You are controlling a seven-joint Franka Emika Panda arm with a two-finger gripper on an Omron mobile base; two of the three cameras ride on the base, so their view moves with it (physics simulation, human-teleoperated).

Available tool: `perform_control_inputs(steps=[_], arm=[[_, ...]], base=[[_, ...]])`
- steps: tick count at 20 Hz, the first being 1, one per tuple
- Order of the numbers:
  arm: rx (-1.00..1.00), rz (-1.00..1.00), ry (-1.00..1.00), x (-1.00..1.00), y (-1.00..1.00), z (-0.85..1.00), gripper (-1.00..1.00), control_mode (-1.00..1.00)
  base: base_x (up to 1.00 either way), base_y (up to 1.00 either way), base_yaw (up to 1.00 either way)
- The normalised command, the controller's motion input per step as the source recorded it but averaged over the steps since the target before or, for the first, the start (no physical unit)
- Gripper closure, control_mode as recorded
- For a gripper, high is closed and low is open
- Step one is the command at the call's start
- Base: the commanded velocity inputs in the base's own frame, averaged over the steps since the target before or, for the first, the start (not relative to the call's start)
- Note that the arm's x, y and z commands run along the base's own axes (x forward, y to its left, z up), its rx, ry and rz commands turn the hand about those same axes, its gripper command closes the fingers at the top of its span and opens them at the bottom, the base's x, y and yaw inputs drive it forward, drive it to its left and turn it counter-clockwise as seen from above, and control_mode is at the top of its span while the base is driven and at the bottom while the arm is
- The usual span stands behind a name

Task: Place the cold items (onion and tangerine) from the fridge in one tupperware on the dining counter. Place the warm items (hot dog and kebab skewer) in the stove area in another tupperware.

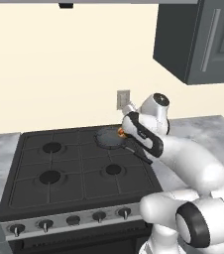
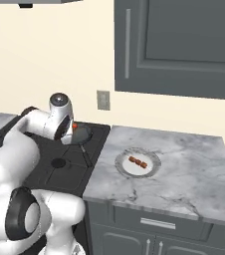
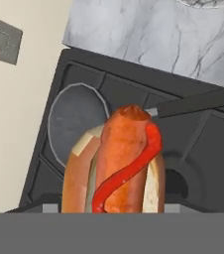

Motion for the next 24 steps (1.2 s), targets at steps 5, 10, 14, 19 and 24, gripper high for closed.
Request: perform_control_inputs(steps=[5, 10, 14, 19, 24], arm=[[-0.17, 0.0, -0.15, -1.0, -0.47, 0.37, 1.0, -1.0], [0.03, -0.01, -0.25, -1.0, -0.53, -0.12, 1.0, -1.0], [-0.05, -0.01, -0.06, -0.65, 0.04, -0.28, 1.0, -1.0], [-0.06, 0.0, 0.11, -0.01, 0.08, -0.26, 1.0, -1.0], [-0.04, 0.01, 0.03, -0.11, 0.09, -0.34, 1.0, -1.0]], base=[[0.0, 0.0, 0.0], [0.0, 0.0, 0.0], [0.0, 0.0, 0.0], [0.0, 0.0, 0.0], [0.0, 0.0, 0.0]])
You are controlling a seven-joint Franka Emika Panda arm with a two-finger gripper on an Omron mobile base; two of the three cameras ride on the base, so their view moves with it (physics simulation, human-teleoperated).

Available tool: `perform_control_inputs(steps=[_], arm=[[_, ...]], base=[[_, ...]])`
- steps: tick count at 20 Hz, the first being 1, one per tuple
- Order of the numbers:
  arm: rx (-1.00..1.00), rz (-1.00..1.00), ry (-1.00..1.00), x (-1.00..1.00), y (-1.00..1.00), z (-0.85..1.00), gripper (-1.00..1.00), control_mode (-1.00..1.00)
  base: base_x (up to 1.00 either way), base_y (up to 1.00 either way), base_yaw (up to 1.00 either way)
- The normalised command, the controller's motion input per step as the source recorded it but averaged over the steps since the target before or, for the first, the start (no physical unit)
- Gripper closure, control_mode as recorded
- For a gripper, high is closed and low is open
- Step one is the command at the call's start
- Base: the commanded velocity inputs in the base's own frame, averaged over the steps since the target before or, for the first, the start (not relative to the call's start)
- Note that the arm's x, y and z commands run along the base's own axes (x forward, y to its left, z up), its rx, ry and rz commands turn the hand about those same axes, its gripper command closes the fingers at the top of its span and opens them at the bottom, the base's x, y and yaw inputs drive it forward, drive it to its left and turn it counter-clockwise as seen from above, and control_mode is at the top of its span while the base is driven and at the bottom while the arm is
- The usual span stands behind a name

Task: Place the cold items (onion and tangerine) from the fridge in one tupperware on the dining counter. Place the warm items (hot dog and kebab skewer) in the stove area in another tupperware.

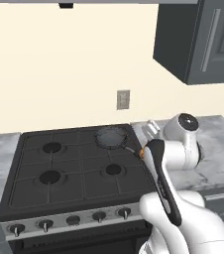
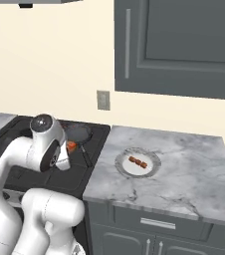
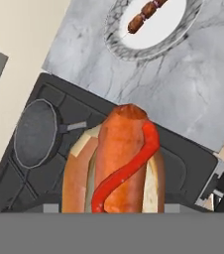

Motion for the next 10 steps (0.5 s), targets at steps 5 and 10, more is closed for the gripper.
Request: perform_control_inputs(steps=[5, 10], arm=[[0.0, 0.0, 0.0, 0.0, 0.0, 0.0, 1.0, 1.0], [0.0, 0.0, 0.0, 0.0, 0.0, 0.0, 1.0, 1.0]], base=[[-0.9, -0.22, 0.29], [-1.0, -0.14, 0.44]])
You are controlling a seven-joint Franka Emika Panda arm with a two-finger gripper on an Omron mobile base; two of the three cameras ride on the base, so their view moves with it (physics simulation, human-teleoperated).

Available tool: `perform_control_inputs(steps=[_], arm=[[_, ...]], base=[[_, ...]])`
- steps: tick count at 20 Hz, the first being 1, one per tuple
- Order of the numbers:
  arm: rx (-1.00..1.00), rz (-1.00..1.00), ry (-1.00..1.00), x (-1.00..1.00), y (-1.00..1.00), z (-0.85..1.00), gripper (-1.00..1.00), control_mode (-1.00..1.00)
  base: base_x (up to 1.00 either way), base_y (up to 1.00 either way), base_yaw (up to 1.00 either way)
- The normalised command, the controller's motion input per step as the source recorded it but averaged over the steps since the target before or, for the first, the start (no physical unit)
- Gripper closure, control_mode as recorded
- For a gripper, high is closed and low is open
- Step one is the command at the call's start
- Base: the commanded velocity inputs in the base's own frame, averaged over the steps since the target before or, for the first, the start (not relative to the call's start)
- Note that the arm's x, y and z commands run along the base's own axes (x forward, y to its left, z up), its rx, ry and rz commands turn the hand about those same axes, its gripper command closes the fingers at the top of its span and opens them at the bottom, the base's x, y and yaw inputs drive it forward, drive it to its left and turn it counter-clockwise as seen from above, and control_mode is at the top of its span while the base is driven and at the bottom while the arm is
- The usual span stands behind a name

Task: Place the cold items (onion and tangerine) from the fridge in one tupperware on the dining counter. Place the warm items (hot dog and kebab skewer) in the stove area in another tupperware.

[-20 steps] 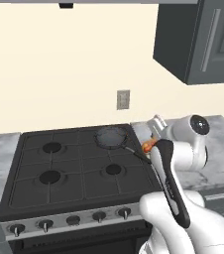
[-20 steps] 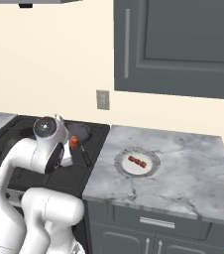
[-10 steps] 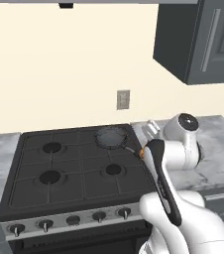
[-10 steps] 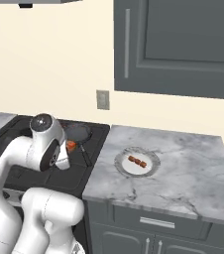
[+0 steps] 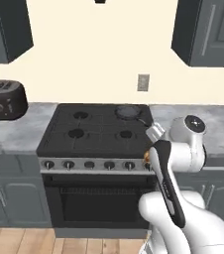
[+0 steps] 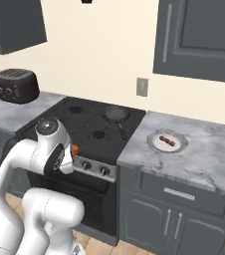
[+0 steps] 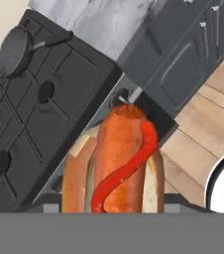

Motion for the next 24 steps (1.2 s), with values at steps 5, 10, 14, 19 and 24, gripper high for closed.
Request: perform_control_inputs(steps=[5, 10, 14, 19, 24], arm=[[0.0, 0.0, 0.0, 0.0, 0.0, 0.0, 1.0, 1.0], [0.0, 0.0, 0.0, 0.0, 0.0, 0.0, 1.0, 1.0], [0.0, 0.0, 0.0, 0.0, 0.0, 0.0, 1.0, 1.0], [0.0, 0.0, 0.0, 0.0, 0.0, 0.0, 1.0, 1.0], [0.0, 0.0, 0.0, 0.0, 0.0, 0.0, 1.0, 1.0]], base=[[-1.0, -0.01, 0.5], [-1.0, -0.01, 0.47], [-1.0, -0.22, 0.43], [-1.0, -0.3, 0.4], [-1.0, -0.25, 0.37]])
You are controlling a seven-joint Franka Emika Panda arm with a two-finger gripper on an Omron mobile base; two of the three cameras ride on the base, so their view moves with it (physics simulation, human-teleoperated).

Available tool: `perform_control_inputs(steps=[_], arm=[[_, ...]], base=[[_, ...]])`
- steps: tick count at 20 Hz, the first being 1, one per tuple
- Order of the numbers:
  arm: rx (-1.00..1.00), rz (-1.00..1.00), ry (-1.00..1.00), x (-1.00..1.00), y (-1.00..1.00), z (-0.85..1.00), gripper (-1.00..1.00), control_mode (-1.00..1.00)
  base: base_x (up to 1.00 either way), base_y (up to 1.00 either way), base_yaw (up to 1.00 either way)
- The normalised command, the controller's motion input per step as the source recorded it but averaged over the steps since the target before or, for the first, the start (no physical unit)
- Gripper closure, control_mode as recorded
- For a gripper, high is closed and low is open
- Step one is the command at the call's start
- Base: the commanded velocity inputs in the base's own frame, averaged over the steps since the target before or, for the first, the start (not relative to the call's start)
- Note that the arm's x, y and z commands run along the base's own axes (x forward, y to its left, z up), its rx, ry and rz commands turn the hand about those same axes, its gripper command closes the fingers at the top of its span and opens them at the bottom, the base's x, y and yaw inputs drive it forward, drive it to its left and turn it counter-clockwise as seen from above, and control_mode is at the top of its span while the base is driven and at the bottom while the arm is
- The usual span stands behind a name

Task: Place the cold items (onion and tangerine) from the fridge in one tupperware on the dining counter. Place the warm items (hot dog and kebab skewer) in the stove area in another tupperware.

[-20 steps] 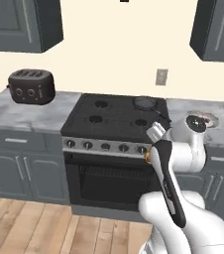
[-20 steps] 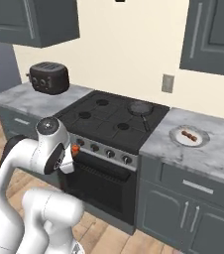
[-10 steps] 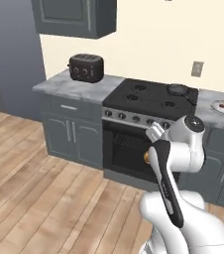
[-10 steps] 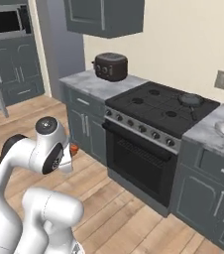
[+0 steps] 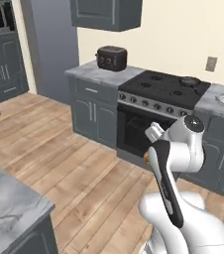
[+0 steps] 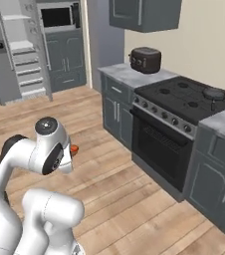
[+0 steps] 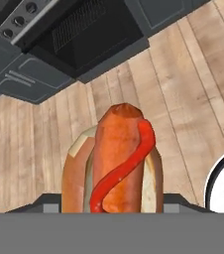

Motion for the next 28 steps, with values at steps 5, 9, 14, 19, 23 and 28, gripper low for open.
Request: perform_control_inputs(steps=[5, 9, 14, 19, 23, 28], arm=[[0.0, 0.0, 0.0, 0.0, 0.0, 0.0, 1.0, 1.0], [0.0, 0.0, 0.0, 0.0, 0.0, 0.0, 1.0, 1.0], [0.0, 0.0, 0.0, 0.0, 0.0, 0.0, 1.0, 1.0], [0.0, 0.0, 0.0, 0.0, 0.0, 0.0, 1.0, 1.0], [0.0, 0.0, 0.0, 0.0, 0.0, 0.0, 1.0, 1.0], [0.0, 0.0, 0.0, 0.0, 0.0, 0.0, 1.0, 1.0]], base=[[-1.0, 0.35, 0.34], [-0.93, 0.98, 0.45], [-0.84, 1.0, 0.43], [-0.8, 1.0, 0.42], [-0.54, 1.0, 0.37], [-0.4, 1.0, 0.26]])
